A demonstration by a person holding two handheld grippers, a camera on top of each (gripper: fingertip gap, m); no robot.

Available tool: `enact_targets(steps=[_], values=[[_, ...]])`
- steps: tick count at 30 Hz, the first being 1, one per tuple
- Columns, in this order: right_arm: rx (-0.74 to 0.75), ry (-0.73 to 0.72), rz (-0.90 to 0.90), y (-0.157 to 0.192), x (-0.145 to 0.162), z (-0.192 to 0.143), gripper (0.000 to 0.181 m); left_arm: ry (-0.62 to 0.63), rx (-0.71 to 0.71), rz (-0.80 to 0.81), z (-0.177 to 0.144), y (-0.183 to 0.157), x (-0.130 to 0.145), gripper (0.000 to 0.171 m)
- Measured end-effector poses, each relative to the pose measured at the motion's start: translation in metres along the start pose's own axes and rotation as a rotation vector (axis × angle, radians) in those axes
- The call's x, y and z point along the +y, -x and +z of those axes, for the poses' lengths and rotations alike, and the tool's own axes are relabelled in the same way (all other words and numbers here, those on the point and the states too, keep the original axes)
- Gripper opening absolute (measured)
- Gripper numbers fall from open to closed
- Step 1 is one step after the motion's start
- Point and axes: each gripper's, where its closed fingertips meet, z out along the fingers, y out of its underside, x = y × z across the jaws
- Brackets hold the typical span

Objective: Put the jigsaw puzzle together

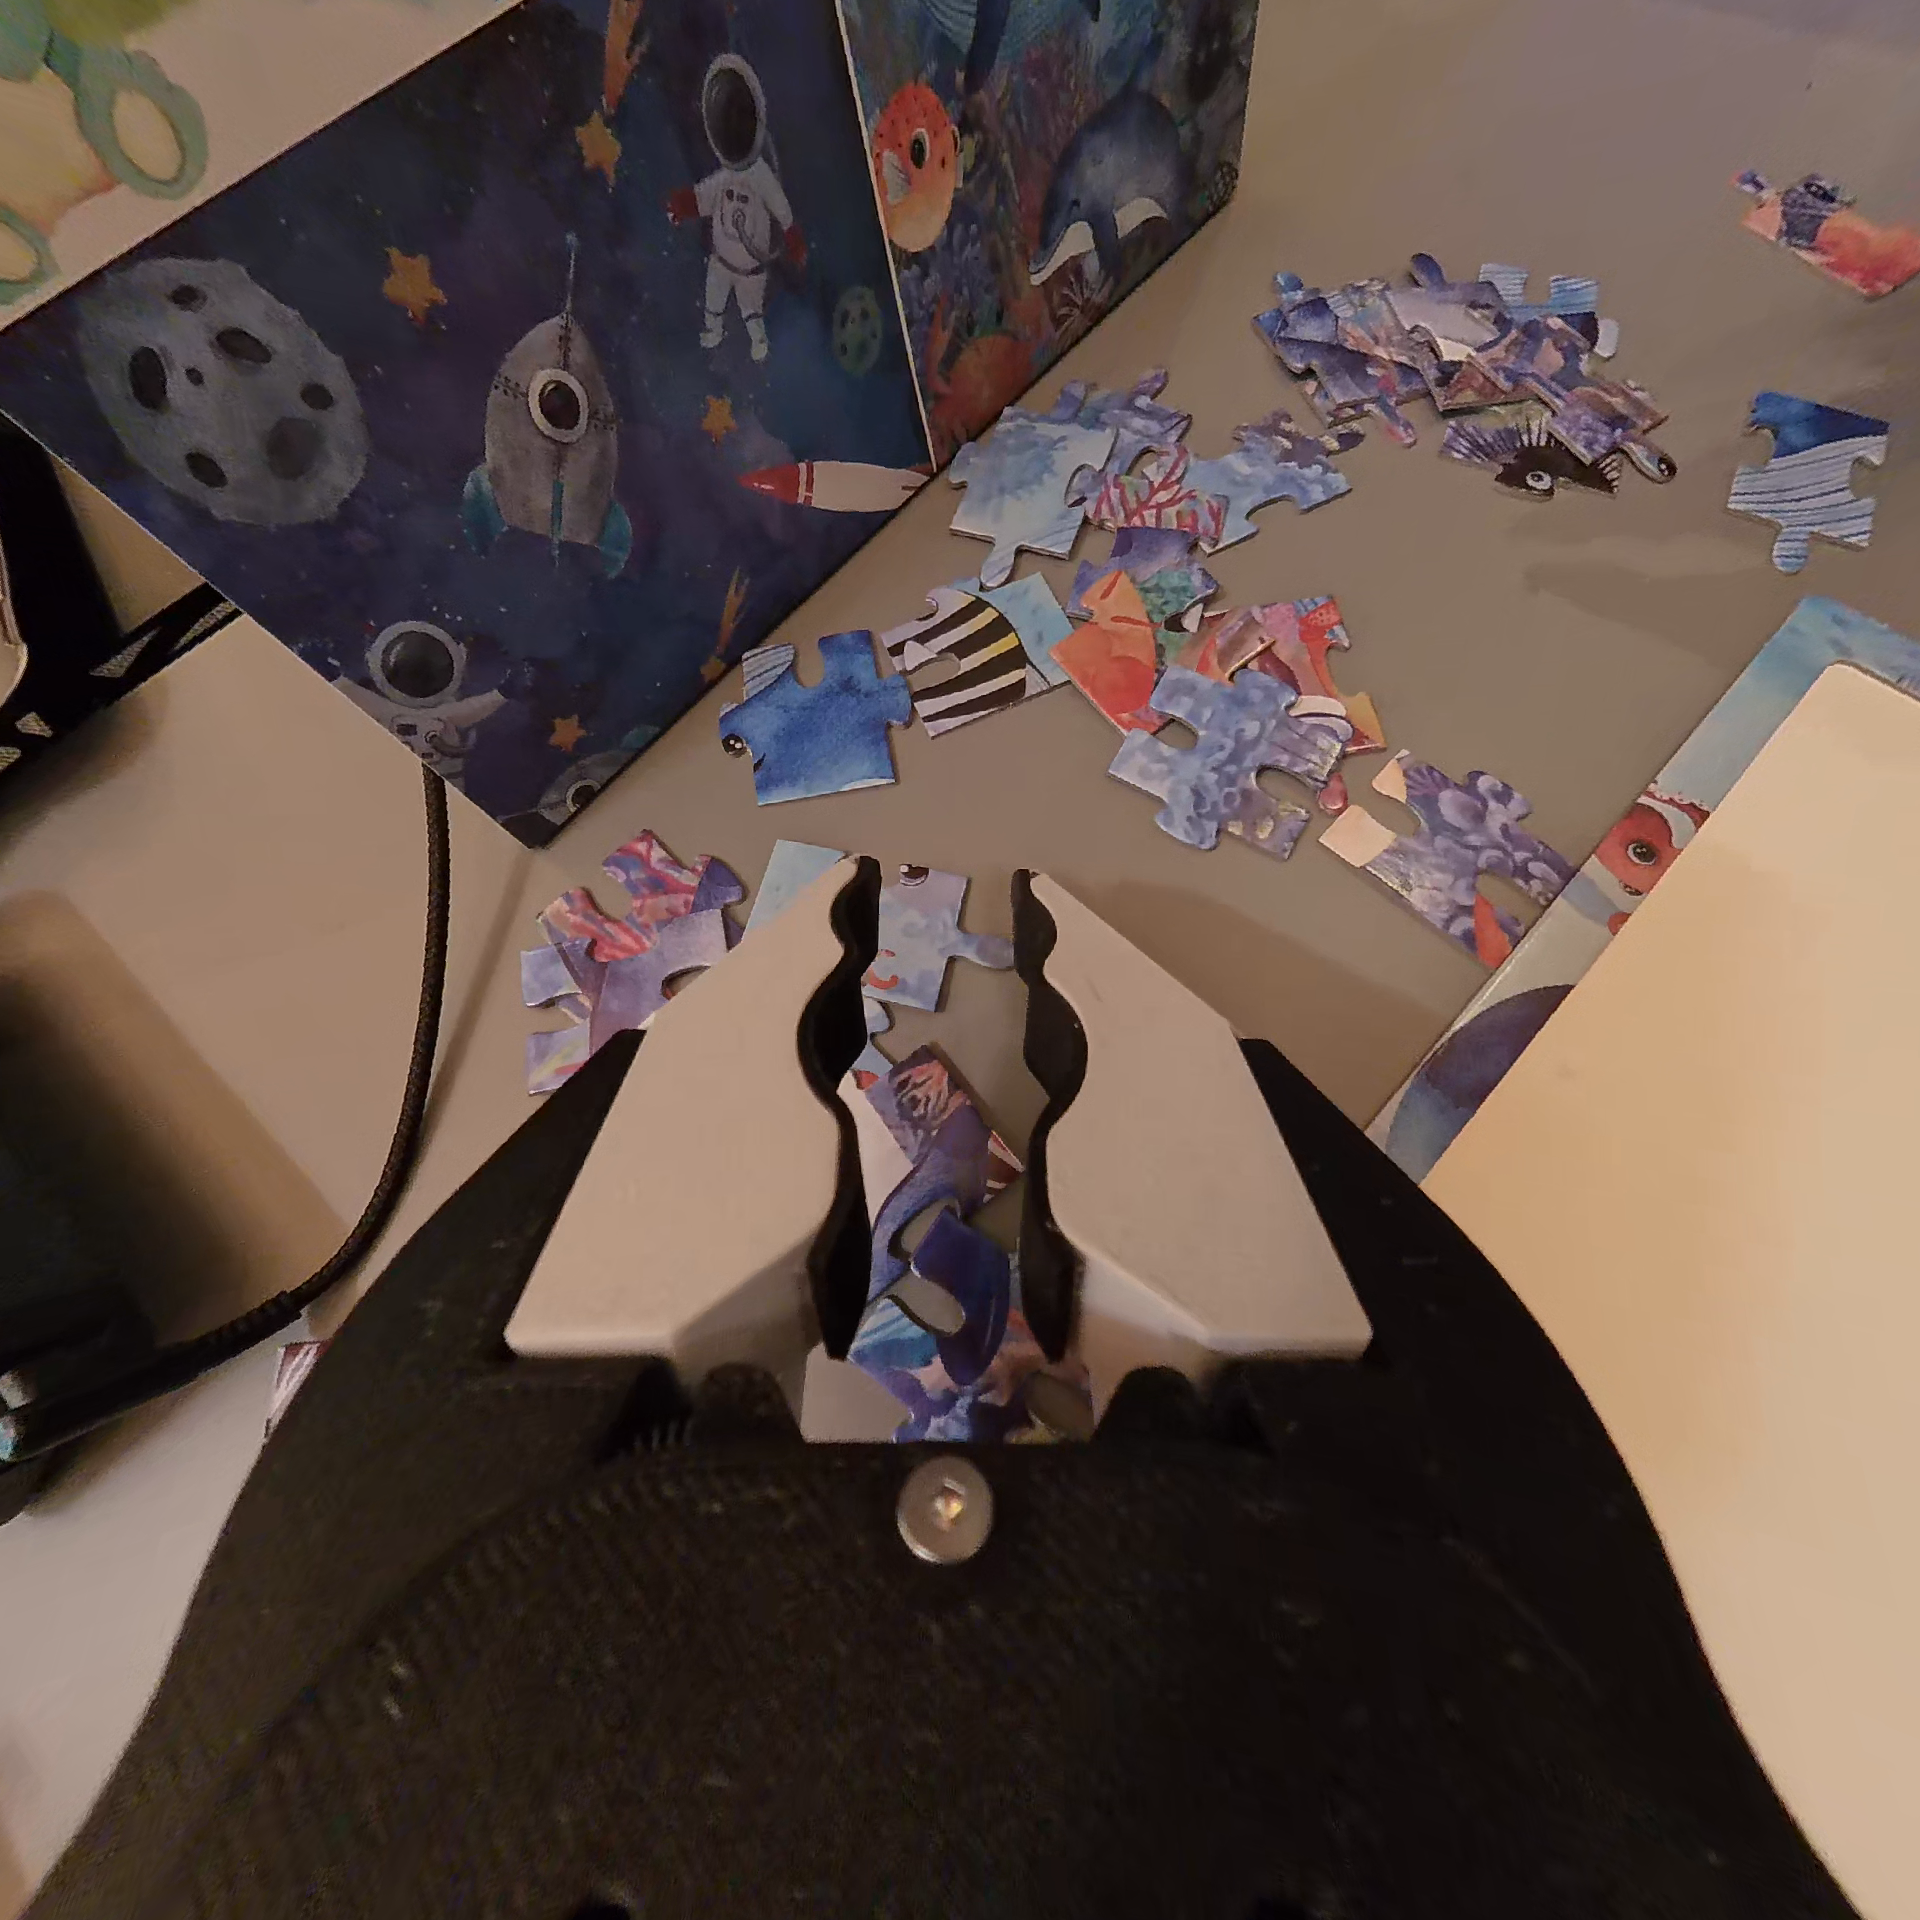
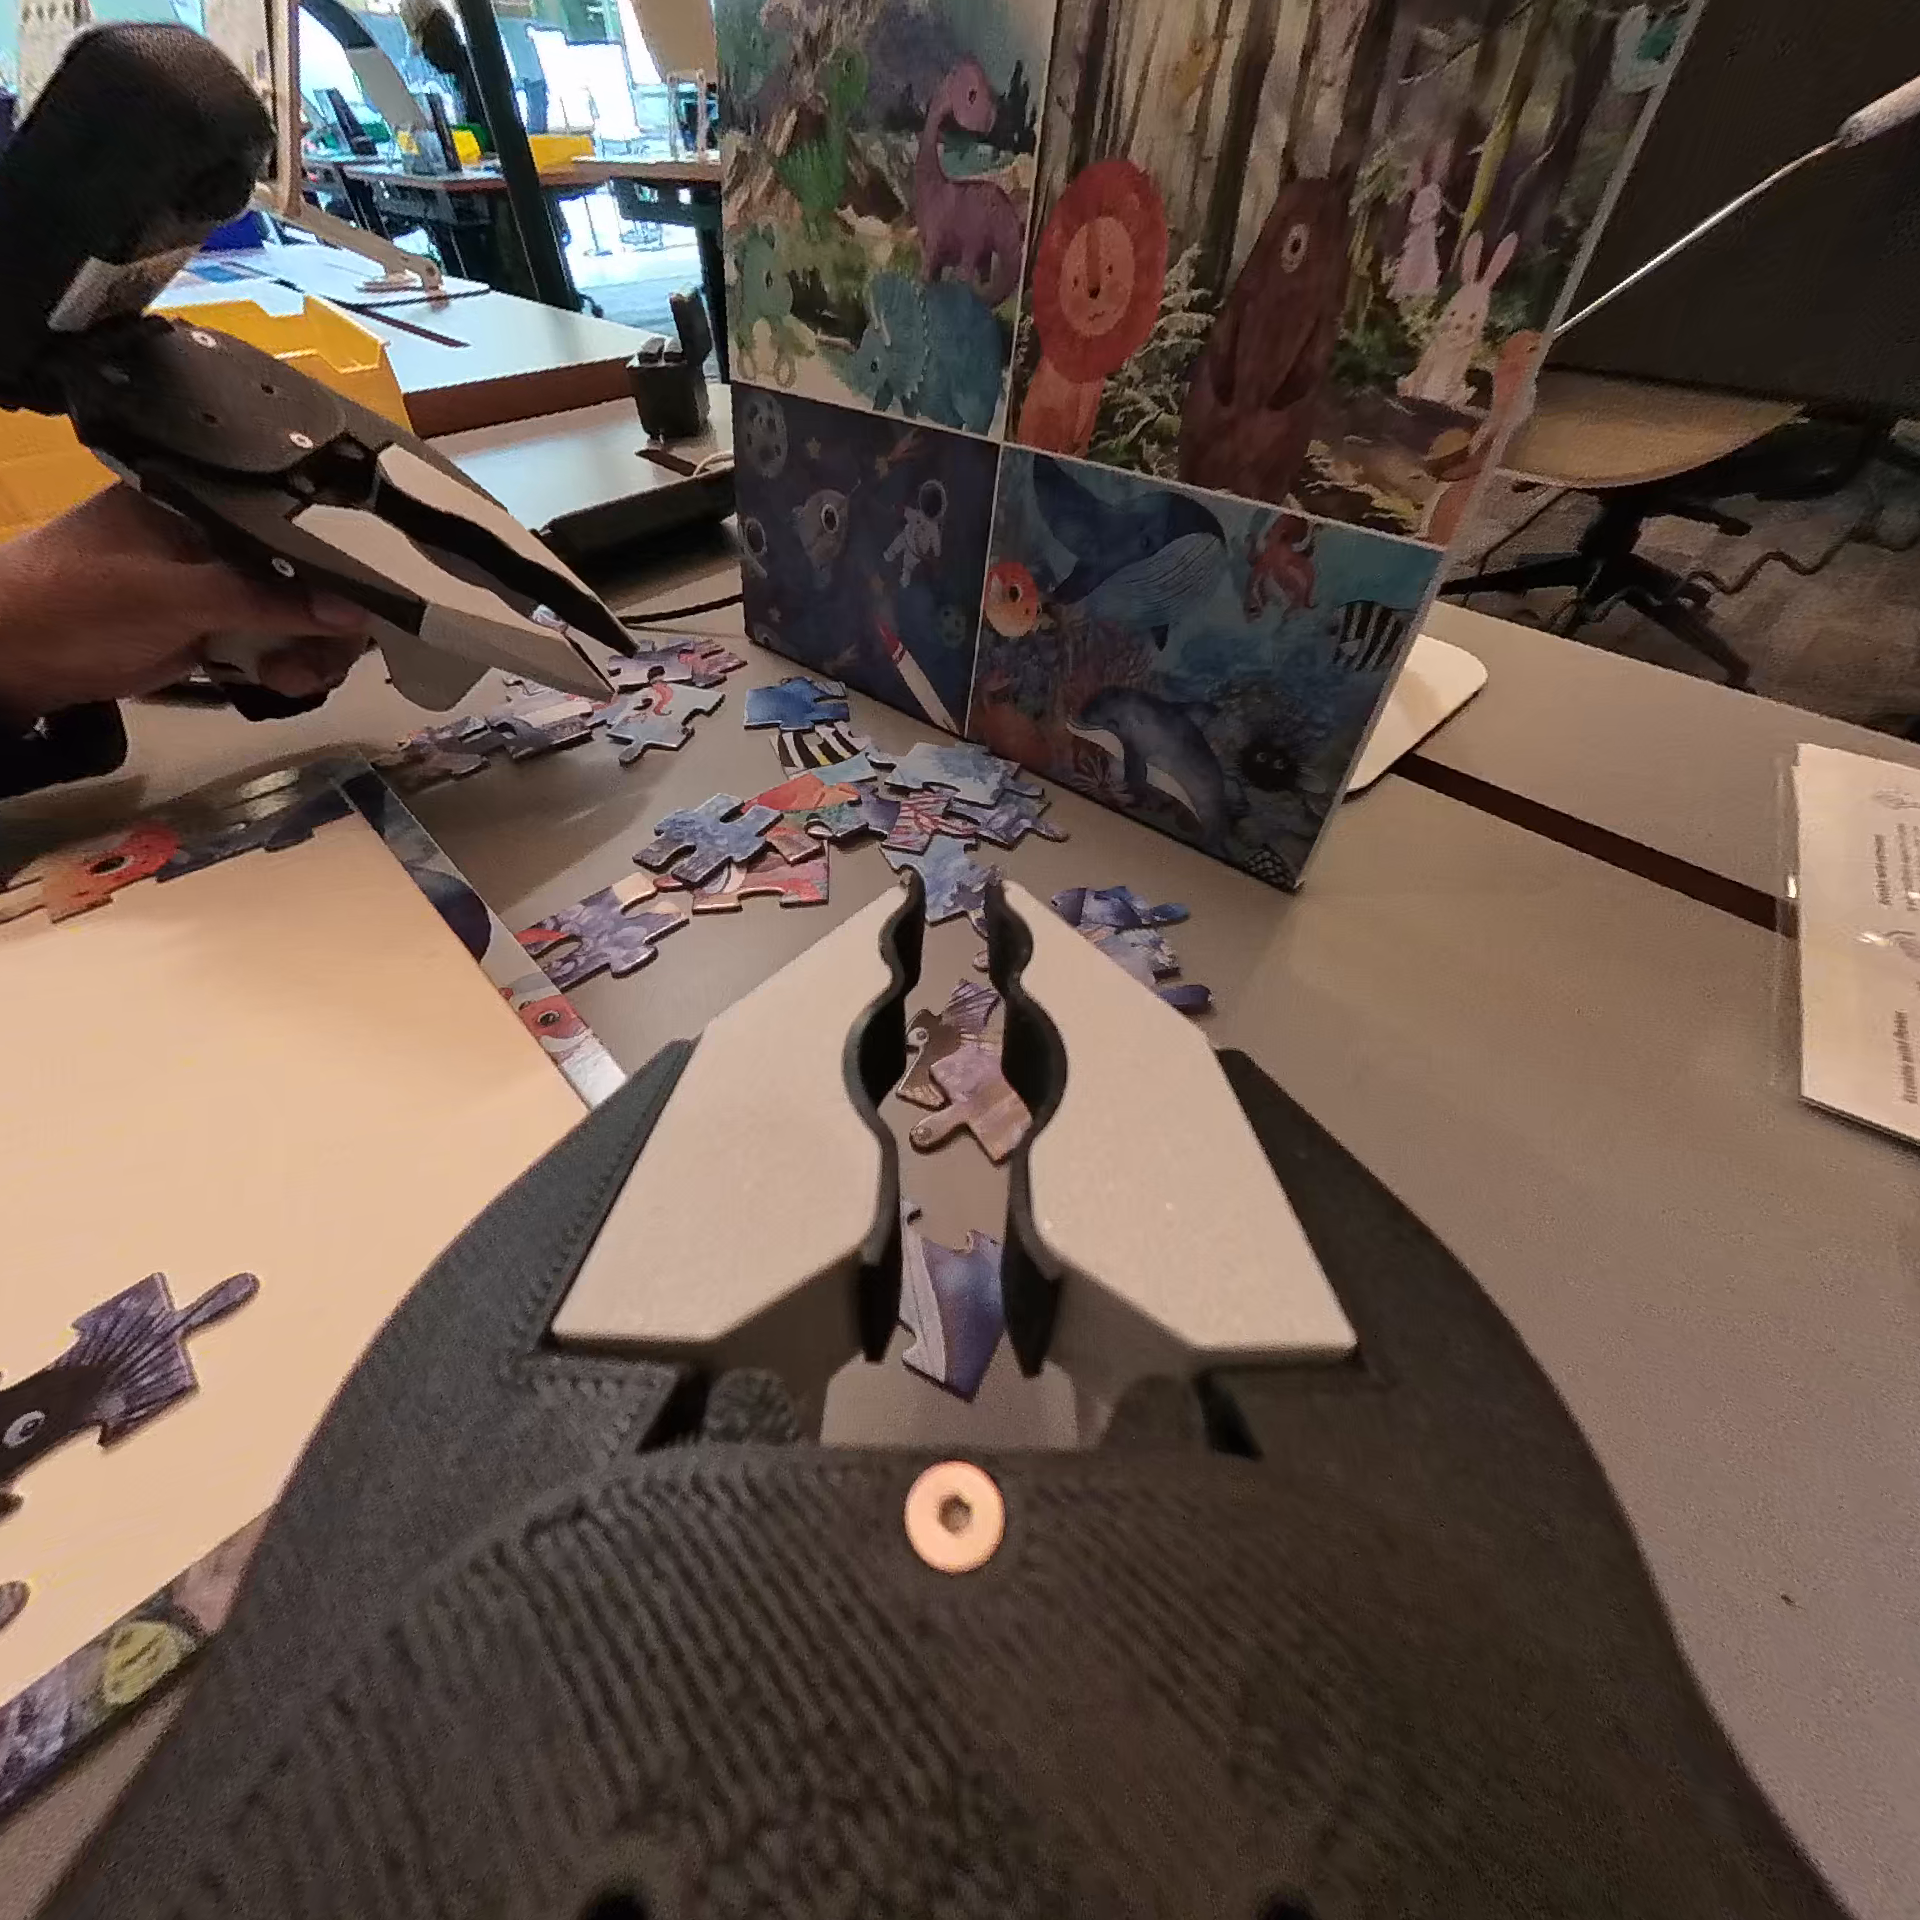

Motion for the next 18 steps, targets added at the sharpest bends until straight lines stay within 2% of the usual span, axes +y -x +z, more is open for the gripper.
enact_targets(steps=[18], values=[[0.000, 0.019, -0.013, 0.0017, 0.0027, 0.0021, 0.010, -0.004, -0.004, 0.006, -0.0012, 0.0007, -0.0006, 0.023]])
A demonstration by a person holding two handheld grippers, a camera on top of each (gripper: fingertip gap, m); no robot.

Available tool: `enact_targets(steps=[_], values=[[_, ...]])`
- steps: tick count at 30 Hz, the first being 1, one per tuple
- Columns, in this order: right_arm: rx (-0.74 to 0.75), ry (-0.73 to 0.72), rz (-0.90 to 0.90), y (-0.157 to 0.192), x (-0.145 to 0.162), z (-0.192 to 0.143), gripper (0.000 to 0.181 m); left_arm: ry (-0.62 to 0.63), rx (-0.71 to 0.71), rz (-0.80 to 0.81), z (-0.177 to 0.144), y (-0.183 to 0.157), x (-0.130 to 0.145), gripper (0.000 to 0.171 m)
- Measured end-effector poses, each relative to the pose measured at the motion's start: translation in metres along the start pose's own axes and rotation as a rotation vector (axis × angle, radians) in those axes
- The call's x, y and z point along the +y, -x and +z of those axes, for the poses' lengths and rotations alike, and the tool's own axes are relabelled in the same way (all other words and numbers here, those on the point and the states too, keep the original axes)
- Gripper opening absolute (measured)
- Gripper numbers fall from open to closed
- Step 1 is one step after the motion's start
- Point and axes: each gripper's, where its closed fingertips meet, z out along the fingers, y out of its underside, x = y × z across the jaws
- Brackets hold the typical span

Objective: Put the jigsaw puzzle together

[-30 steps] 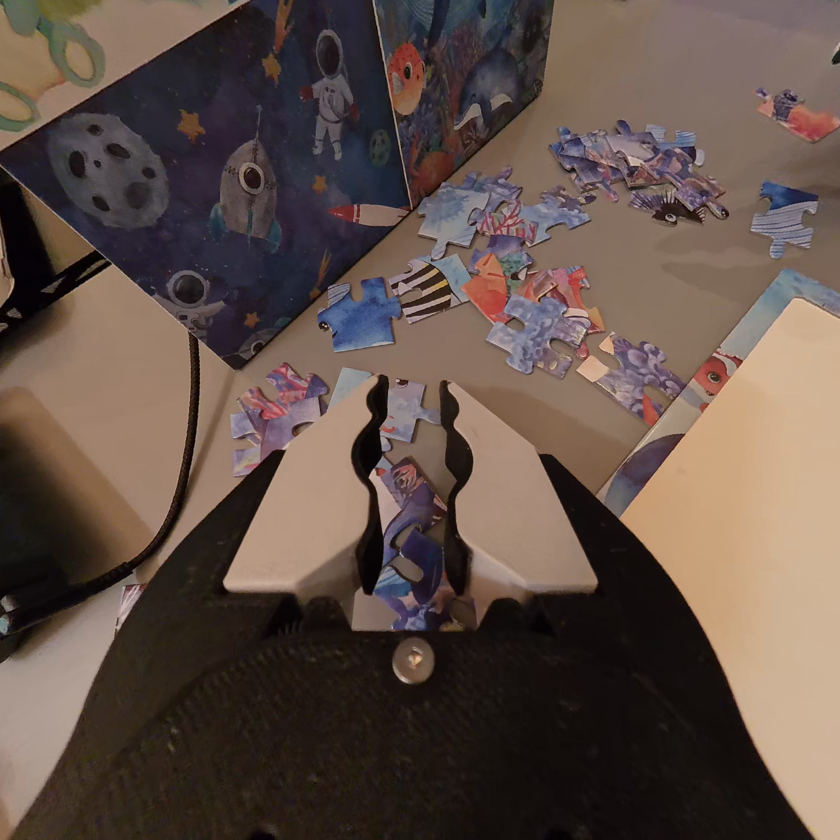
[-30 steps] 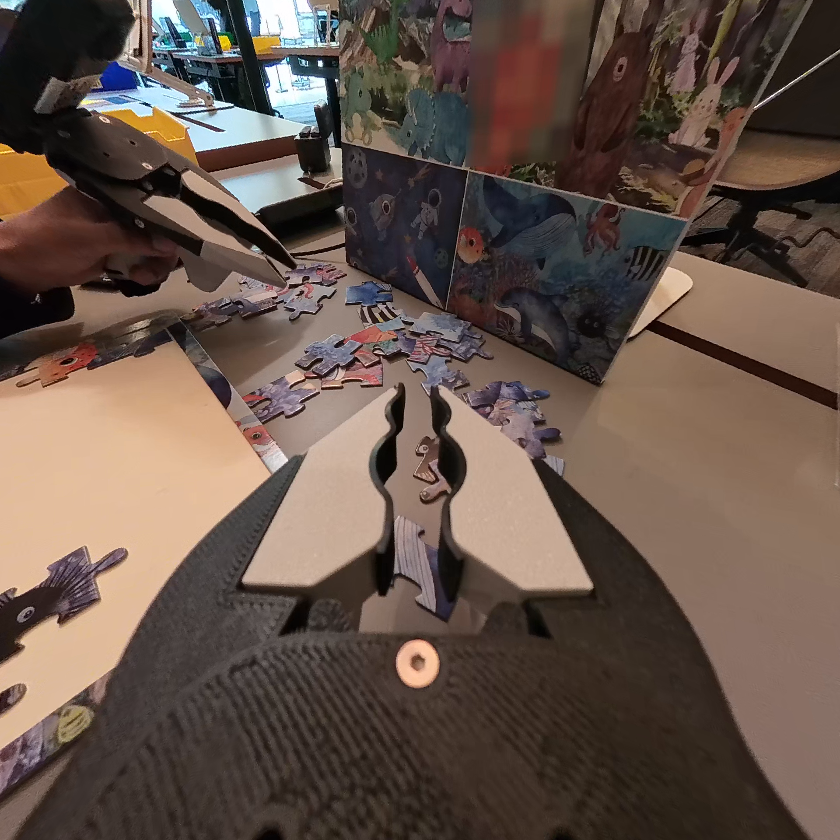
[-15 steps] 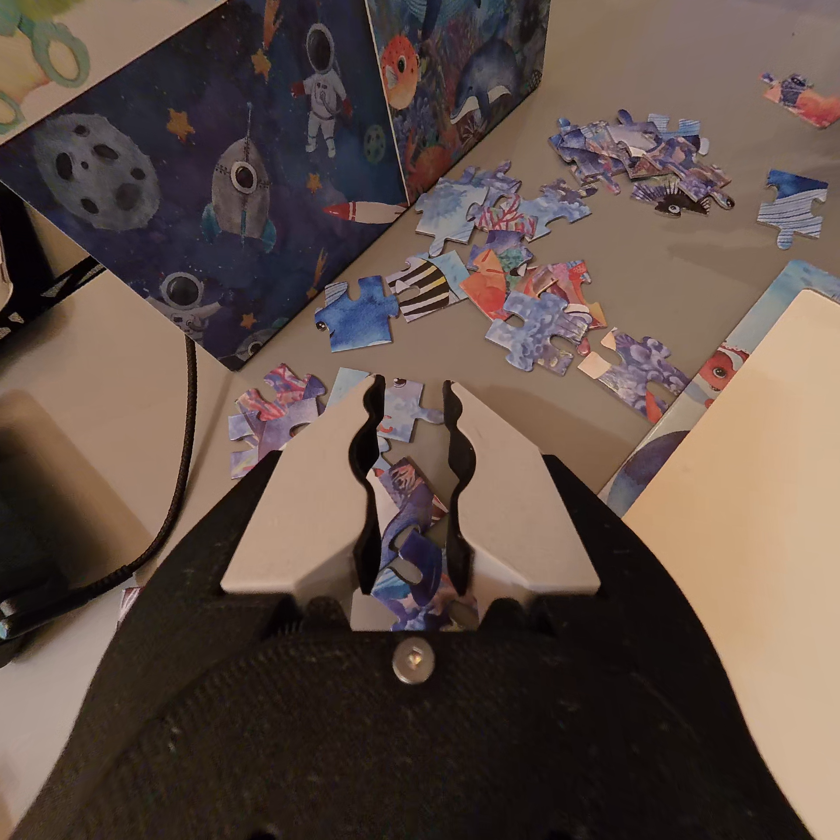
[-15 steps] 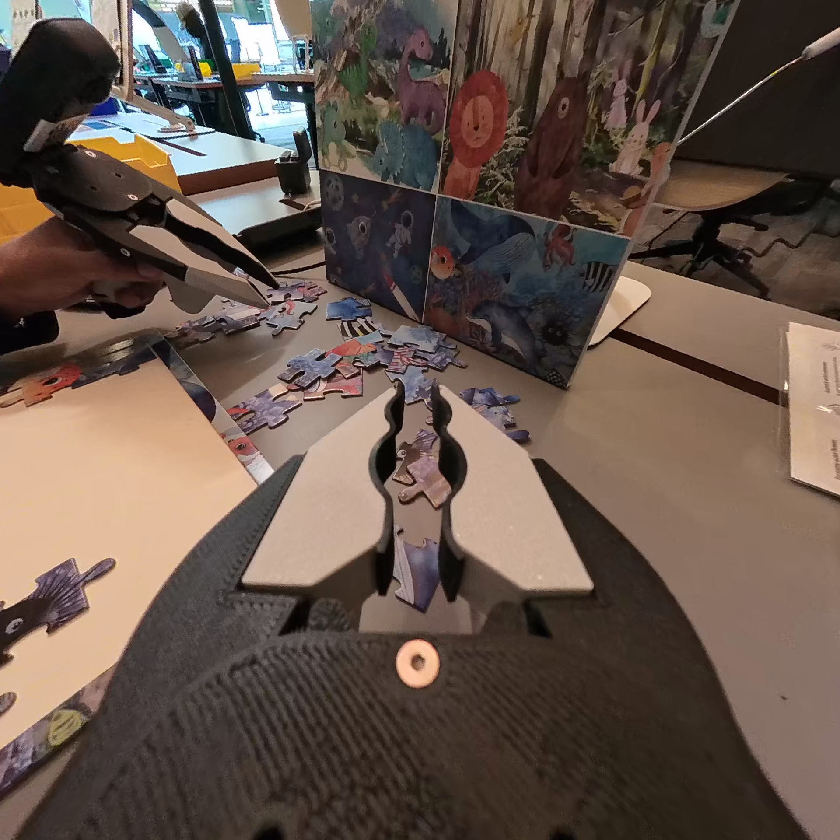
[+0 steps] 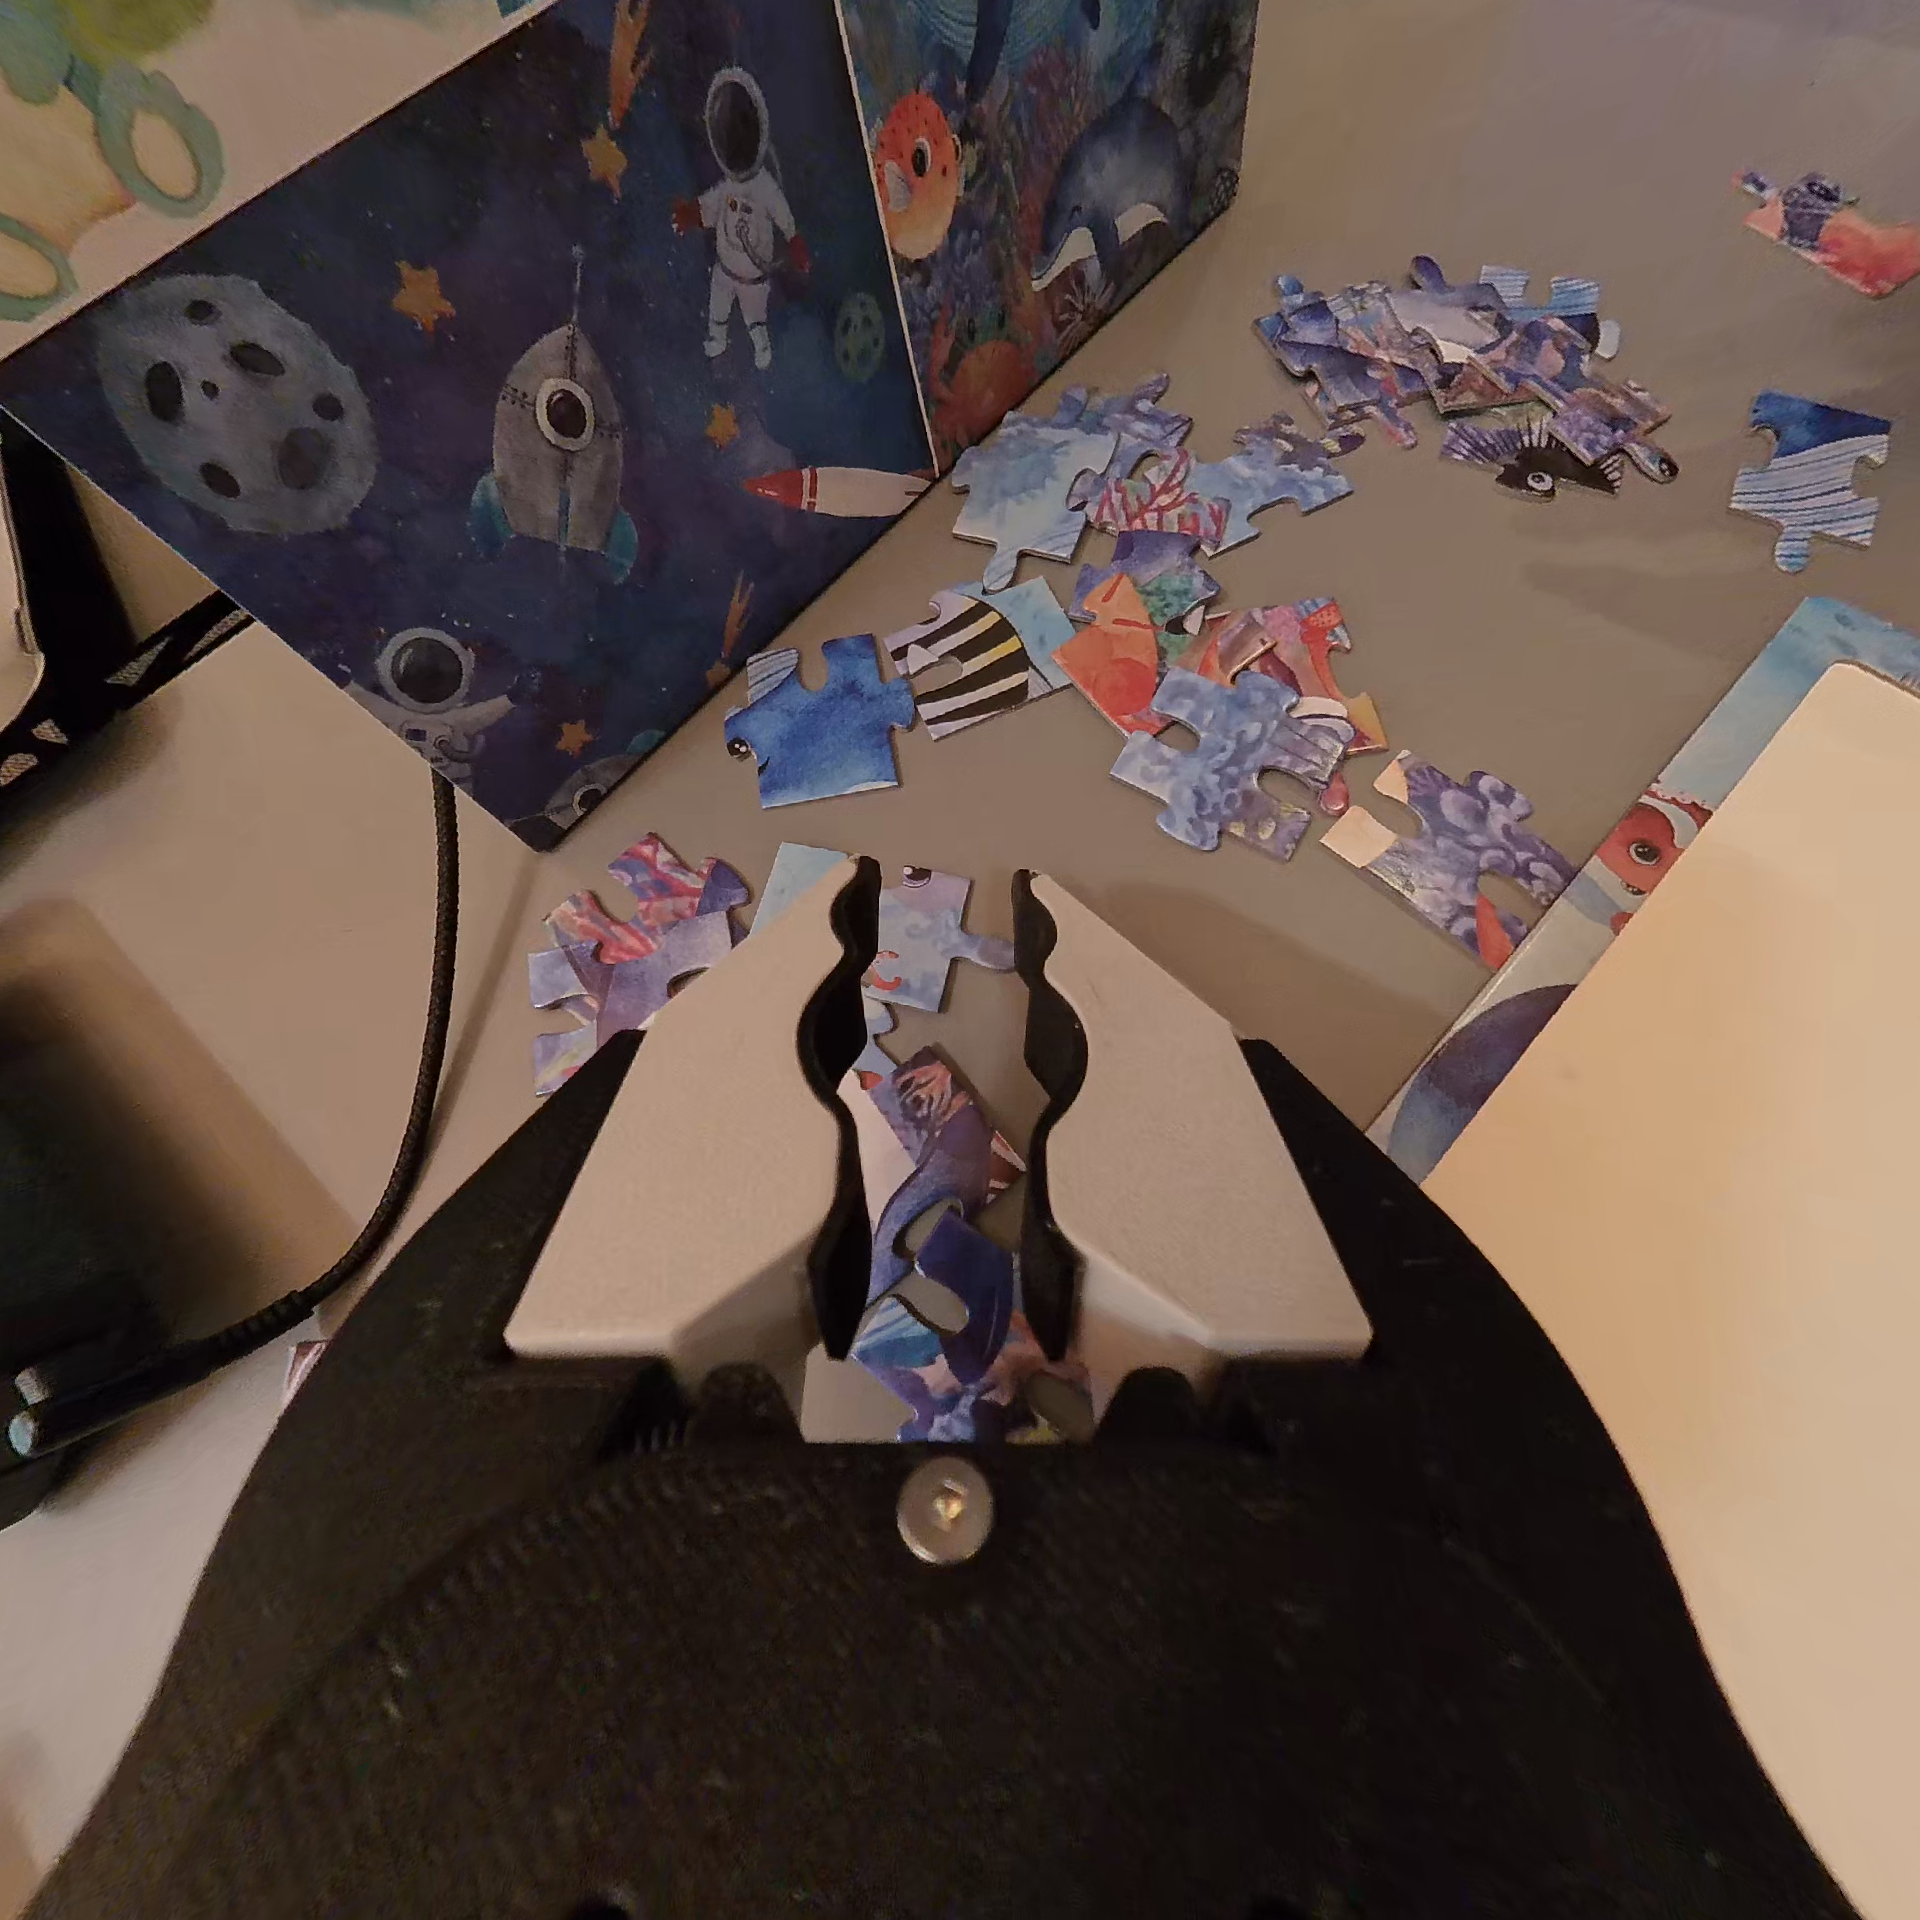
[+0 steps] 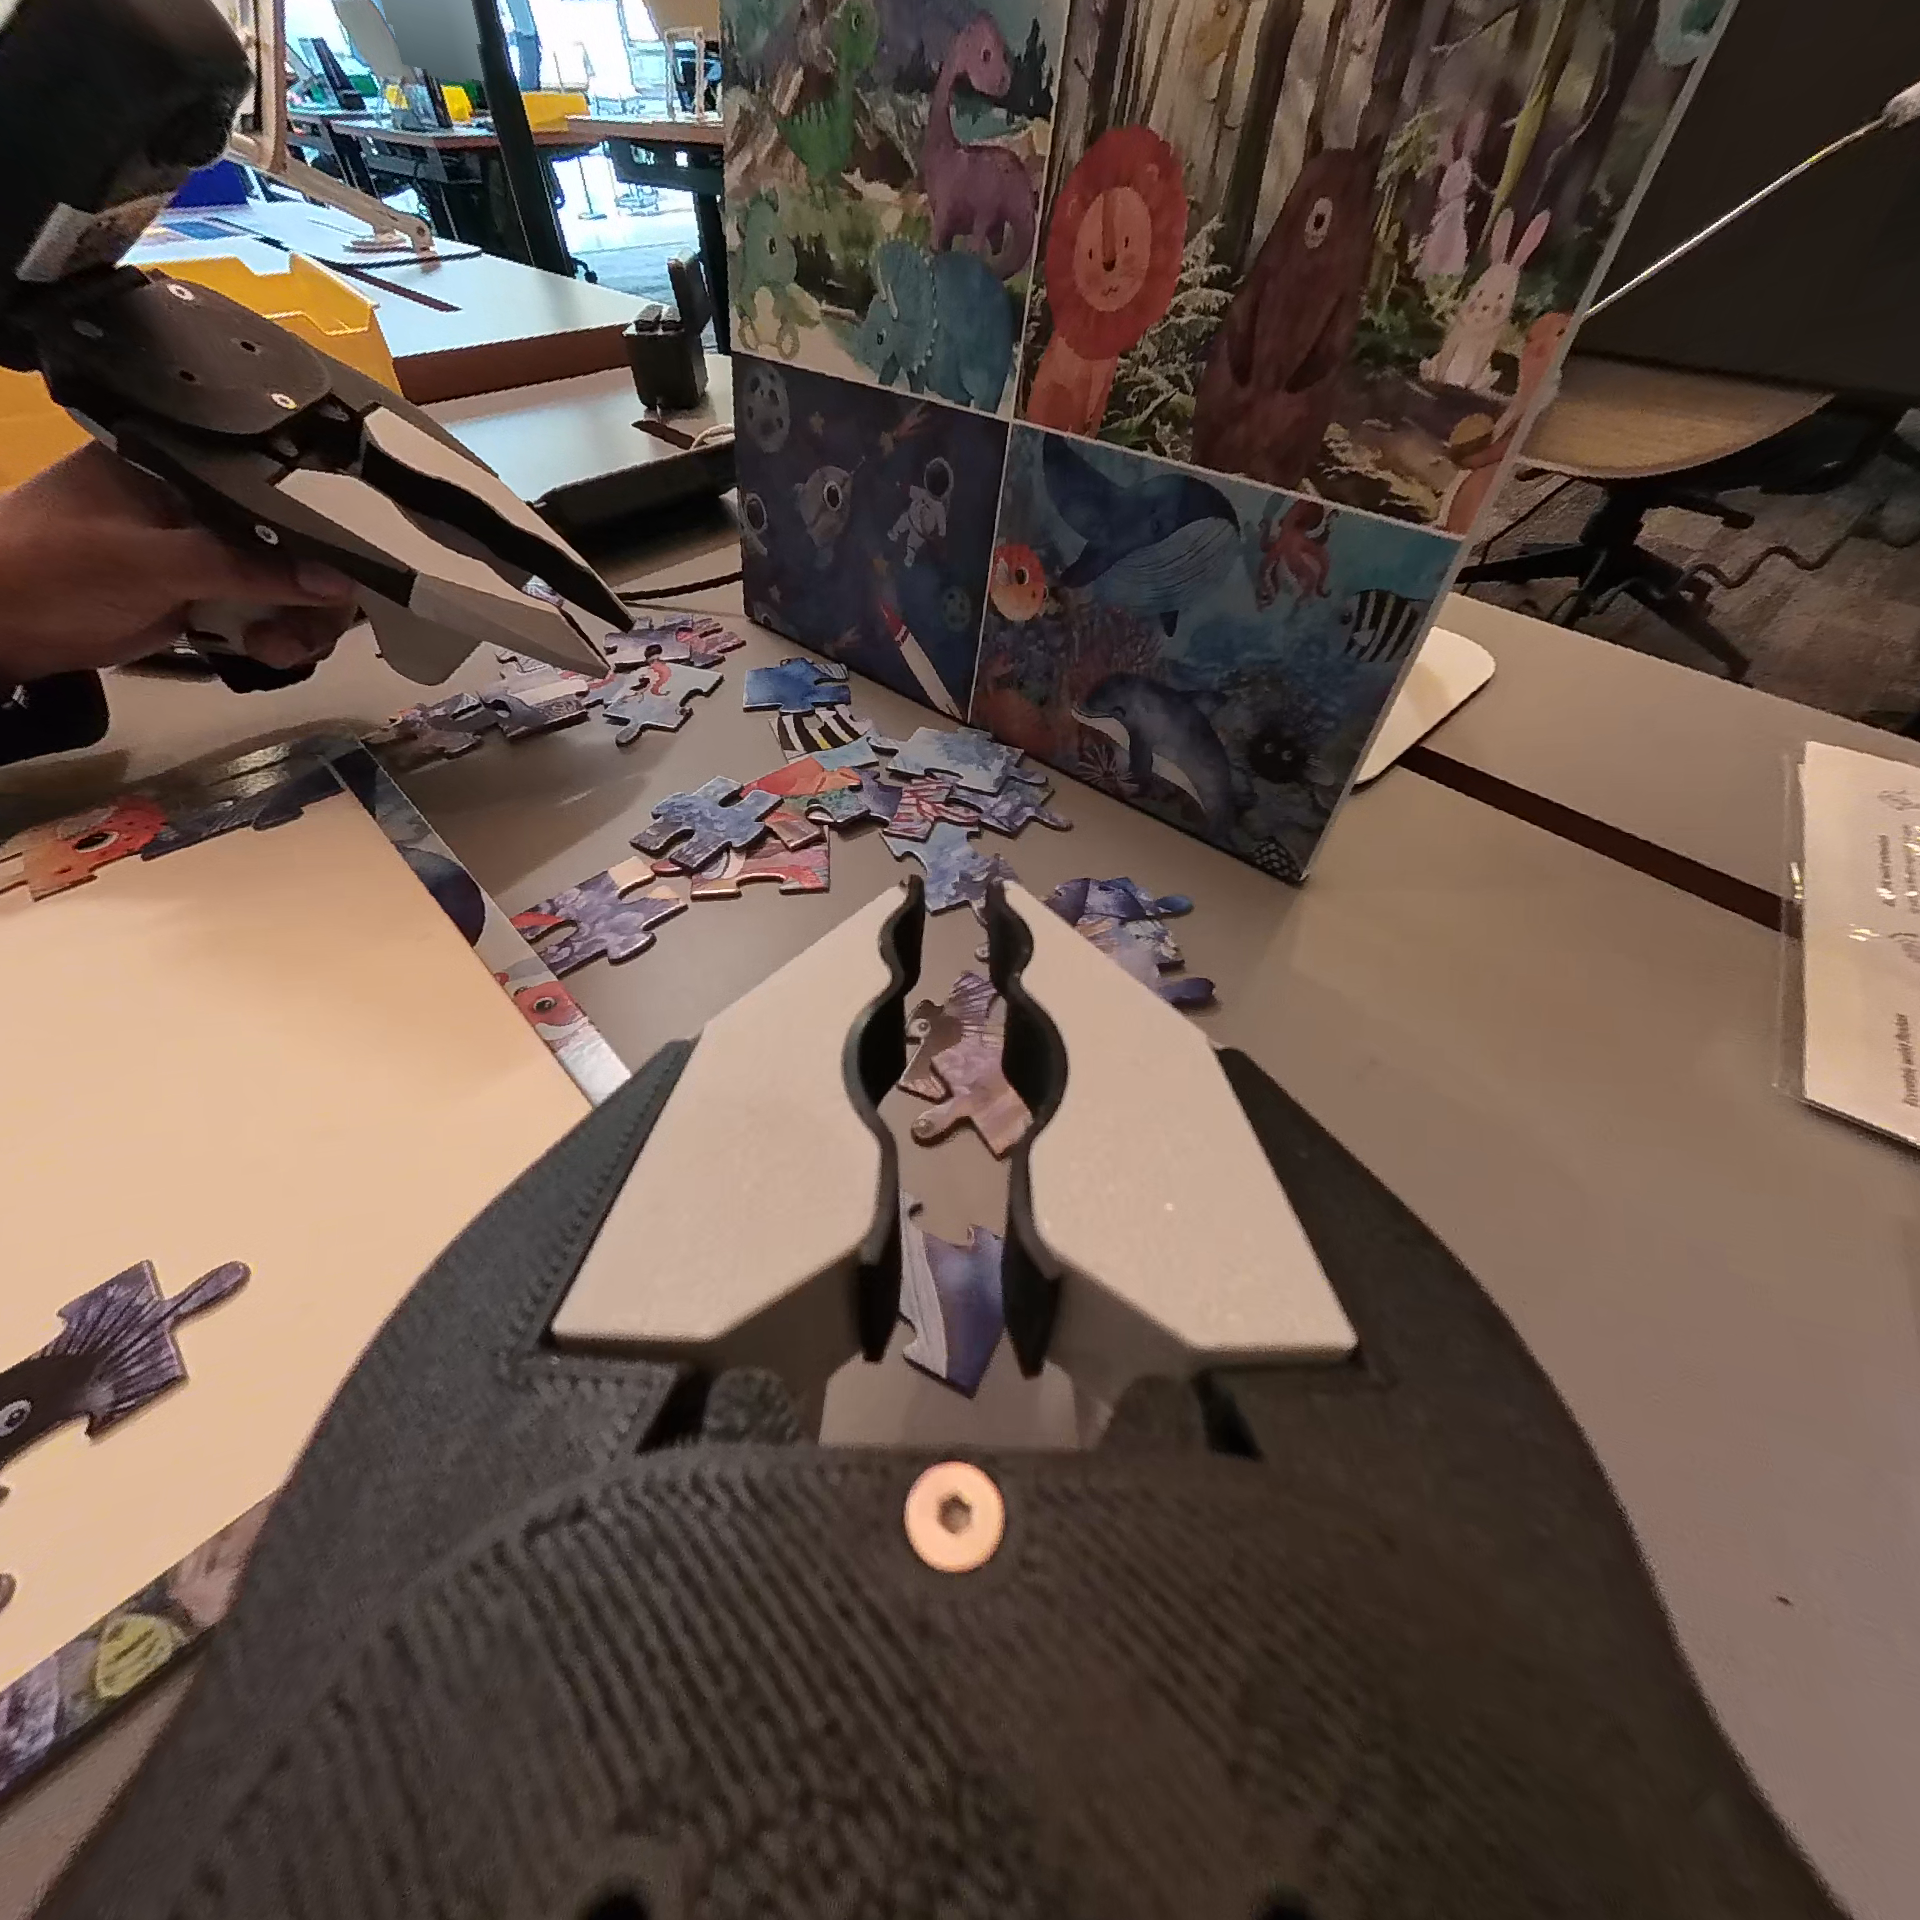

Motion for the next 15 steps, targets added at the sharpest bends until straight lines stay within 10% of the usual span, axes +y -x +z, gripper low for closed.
enact_targets(steps=[15], values=[[0.003, -0.001, 0.000, -0.0007, -0.0003, -0.0004, 0.010, 0.000, -0.001, 0.002, -0.0006, 0.0004, 0.0002, 0.023]])
